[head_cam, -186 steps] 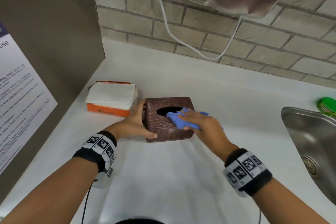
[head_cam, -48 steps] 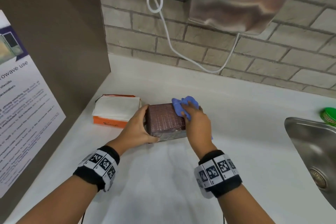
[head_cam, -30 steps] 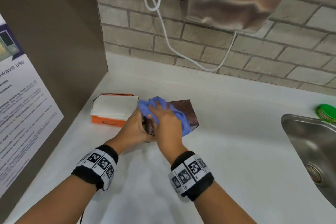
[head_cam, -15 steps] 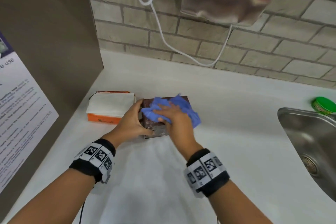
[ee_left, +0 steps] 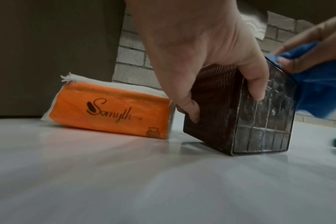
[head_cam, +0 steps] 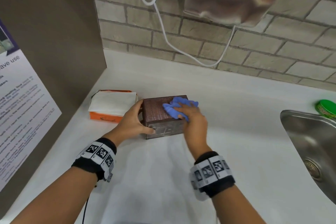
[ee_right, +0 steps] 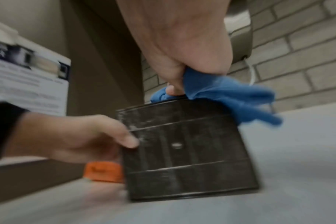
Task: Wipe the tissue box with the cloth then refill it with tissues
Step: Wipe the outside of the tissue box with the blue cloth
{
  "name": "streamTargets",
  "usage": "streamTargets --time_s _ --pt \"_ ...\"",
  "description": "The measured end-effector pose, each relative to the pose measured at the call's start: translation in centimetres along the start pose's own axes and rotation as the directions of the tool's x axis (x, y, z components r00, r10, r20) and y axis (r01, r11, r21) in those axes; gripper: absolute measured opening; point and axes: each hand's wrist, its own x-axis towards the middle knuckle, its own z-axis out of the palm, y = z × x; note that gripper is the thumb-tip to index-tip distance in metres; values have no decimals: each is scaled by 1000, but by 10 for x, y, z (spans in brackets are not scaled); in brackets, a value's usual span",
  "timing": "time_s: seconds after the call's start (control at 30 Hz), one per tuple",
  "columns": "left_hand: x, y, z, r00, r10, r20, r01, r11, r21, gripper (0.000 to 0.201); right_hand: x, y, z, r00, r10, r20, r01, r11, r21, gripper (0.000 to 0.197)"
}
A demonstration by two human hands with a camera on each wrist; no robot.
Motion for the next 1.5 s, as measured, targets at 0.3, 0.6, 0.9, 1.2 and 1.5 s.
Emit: streamTargets --time_s 0.3,0.6,0.9,1.2,1.5 --pt "-8 5 3 999 34 7 -34 999 -4 89 -15 -9 15 978 -98 184 76 989 124 41" --pt "-5 -3 3 1000 -23 13 22 1000 18 94 -8 -6 13 1000 13 6 -12 992 -124 43" --pt "-8 -1 5 1000 -3 19 2 999 49 69 17 -25 42 960 -257 112 280 871 -404 39" --pt "-9 3 10 997 -76 -17 75 995 -67 102 51 21 -10 951 308 13 -308 947 94 27" --pt "-37 5 -5 996 -89 -8 82 950 -300 108 18 64 -55 809 540 234 -533 504 680 24"
